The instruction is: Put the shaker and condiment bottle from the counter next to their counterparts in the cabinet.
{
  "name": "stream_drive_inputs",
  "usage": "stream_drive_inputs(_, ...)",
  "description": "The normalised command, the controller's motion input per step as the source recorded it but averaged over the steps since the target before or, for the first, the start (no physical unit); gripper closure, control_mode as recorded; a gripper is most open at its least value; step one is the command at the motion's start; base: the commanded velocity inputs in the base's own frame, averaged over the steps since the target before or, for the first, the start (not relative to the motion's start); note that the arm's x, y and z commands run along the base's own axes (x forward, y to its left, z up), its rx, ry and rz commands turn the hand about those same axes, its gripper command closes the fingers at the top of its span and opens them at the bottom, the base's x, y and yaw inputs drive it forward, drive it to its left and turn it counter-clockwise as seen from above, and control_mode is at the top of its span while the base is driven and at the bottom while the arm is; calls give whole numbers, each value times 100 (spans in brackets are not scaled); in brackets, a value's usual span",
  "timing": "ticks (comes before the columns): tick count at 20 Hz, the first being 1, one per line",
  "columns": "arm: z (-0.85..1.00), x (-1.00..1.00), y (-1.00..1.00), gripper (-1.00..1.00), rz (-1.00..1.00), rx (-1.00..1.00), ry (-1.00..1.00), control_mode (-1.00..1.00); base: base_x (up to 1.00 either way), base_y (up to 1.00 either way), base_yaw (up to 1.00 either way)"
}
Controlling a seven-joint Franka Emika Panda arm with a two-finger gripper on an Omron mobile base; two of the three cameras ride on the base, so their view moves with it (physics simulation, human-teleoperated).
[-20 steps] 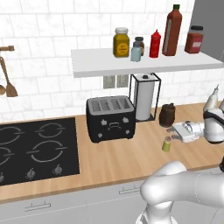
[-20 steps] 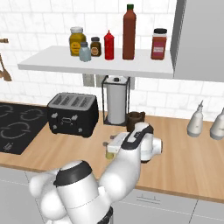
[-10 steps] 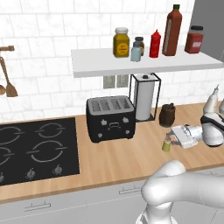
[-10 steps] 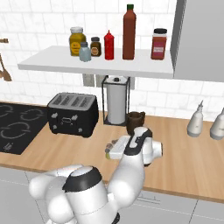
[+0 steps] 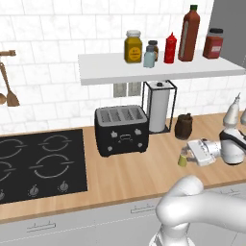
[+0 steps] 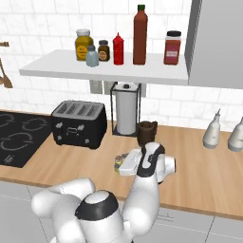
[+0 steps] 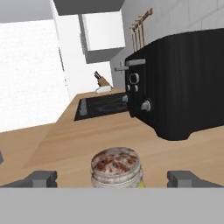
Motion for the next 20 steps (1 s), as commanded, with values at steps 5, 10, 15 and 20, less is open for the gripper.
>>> stream_drive_inputs(5,-6,8,0,-100,0,0,0,-100,0,0,0)
stream_drive_inputs(10,-11,4,6,-100,0,0,0,-100,0,0,0)
stream_drive_inputs(15,-22,4,10,-100,0,0,0,-100,0,0,0)
stream_drive_inputs(20,-23,2,10,-100,0,0,0,-100,0,0,0)
